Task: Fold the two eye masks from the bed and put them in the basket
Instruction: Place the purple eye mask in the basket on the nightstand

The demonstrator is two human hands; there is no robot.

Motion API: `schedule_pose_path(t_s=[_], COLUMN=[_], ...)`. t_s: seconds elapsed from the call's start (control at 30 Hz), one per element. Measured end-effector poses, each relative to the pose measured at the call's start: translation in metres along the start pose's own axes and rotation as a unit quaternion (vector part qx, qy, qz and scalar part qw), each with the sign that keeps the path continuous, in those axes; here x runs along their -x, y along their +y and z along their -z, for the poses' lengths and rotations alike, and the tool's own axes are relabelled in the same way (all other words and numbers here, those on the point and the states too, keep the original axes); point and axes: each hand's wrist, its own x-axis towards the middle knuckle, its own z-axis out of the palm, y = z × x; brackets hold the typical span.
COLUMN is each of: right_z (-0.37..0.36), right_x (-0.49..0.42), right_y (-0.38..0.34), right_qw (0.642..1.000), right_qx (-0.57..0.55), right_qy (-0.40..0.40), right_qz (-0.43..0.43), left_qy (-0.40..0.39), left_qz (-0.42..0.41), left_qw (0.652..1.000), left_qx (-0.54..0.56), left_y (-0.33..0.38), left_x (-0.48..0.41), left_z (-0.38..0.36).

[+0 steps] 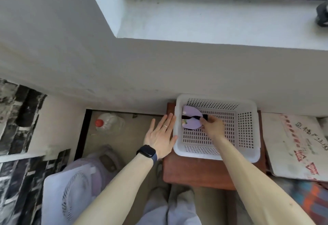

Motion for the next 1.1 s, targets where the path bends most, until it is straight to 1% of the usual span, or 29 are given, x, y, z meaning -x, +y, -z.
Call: schedule_pose_path(t_s=[0.1, 0.17, 0.23, 0.3, 0.37, 0.47, 0.57, 0.63, 0.7, 0.8, 0.9, 1.0, 1.1], right_z=[-0.003, -0.004, -0.005, -0.005, 0.000, 0.017, 0.044, 0.067, 0.092, 0.135, 0.175, 0.208, 0.231], right_x=[-0.007, -0.010, -0.016, -0.017, -0.011, 0.012, 0.046, 0.077, 0.112, 0.173, 0.236, 0.294, 0.355], right_y=[0.002, 0.004, 0.007, 0.004, -0.002, -0.010, -0.018, -0.024, -0.026, -0.023, -0.013, 0.007, 0.032], right_qw=[0.994, 0.988, 0.984, 0.987, 0.990, 0.992, 0.991, 0.990, 0.988, 0.983, 0.964, 0.928, 0.880], right_qx=[0.095, 0.136, 0.157, 0.145, 0.132, 0.109, 0.100, 0.081, 0.064, 0.045, 0.048, 0.077, 0.104], right_qy=[0.028, 0.045, 0.049, 0.038, 0.039, 0.030, 0.010, 0.007, 0.024, 0.087, 0.196, 0.321, 0.442], right_qz=[0.037, 0.065, 0.064, 0.048, 0.043, 0.061, 0.089, 0.119, 0.136, 0.158, 0.176, 0.173, 0.139], left_qy=[0.006, 0.010, 0.013, 0.024, 0.018, 0.002, -0.006, 0.005, 0.018, 0.034, 0.053, 0.074, 0.099], left_qz=[0.007, 0.006, 0.006, 0.008, 0.015, 0.019, 0.002, -0.016, -0.039, -0.091, -0.162, -0.262, -0.359], left_qw=[1.000, 1.000, 1.000, 0.999, 0.999, 0.997, 0.994, 0.994, 0.993, 0.989, 0.981, 0.957, 0.922], left_qx=[-0.007, -0.018, -0.025, -0.034, -0.046, -0.081, -0.105, -0.110, -0.113, -0.110, -0.095, -0.103, -0.109], left_y=[0.001, 0.002, 0.004, 0.007, 0.012, 0.021, 0.038, 0.053, 0.071, 0.105, 0.150, 0.204, 0.265], left_x=[-0.001, 0.000, 0.000, 0.001, 0.002, 0.001, 0.001, 0.002, 0.005, 0.011, 0.018, 0.027, 0.047], left_z=[-0.003, -0.002, -0.001, 0.002, 0.007, 0.023, 0.046, 0.064, 0.085, 0.116, 0.141, 0.163, 0.176])
